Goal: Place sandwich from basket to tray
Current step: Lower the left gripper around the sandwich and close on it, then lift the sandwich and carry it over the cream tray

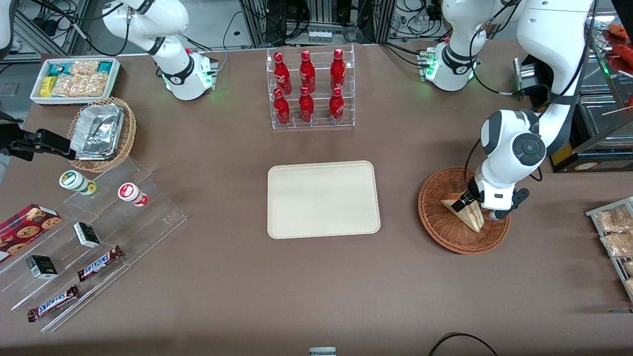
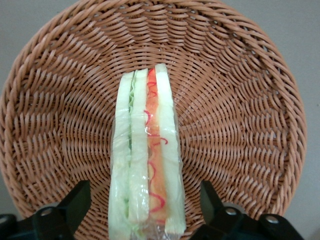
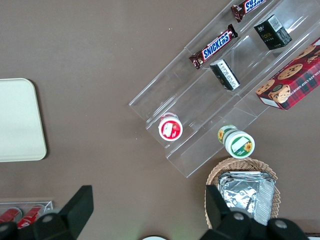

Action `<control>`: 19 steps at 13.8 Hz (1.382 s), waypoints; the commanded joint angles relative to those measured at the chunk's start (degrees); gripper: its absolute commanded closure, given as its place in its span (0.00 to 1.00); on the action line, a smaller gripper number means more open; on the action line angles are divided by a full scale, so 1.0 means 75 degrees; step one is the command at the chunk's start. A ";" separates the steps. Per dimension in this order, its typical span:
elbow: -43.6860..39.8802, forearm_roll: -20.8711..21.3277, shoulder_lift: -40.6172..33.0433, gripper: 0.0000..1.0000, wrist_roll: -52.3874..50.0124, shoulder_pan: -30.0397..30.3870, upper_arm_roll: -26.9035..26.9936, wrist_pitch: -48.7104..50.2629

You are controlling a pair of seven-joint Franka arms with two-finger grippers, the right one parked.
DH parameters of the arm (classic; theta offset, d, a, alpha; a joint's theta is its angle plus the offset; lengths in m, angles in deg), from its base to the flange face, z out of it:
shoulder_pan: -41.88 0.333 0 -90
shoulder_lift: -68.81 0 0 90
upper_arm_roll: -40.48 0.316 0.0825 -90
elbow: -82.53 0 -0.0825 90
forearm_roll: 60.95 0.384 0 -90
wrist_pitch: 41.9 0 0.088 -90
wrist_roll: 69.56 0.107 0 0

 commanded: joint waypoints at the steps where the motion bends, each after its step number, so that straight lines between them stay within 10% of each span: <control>1: -0.0079 0.0150 0.0253 1.00 -0.0264 -0.0003 -0.0006 -0.0337; 11: -0.2571 0.0596 -0.0227 1.00 -0.0159 -0.0108 -0.0064 0.3359; 19: -0.3864 0.0316 0.0135 1.00 0.0473 -0.2578 -0.0217 0.4631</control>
